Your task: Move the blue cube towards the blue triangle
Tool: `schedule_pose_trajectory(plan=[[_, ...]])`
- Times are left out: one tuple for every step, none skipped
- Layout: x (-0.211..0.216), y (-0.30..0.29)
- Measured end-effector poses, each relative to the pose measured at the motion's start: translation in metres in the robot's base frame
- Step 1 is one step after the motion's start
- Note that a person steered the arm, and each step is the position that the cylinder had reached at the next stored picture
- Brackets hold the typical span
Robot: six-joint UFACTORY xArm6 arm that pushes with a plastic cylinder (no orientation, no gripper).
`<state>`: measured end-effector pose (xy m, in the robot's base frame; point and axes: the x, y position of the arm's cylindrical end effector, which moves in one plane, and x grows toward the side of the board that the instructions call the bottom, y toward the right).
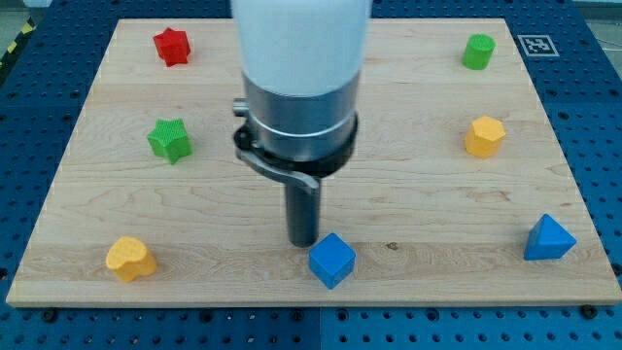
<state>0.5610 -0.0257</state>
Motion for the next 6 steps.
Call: schedule_pose_trajectory(plan=[[0.014, -0.032], [0.043, -0.026], [0.03, 0.029], [0.004, 0.097], [0.001, 0.117], [0.001, 0.072]])
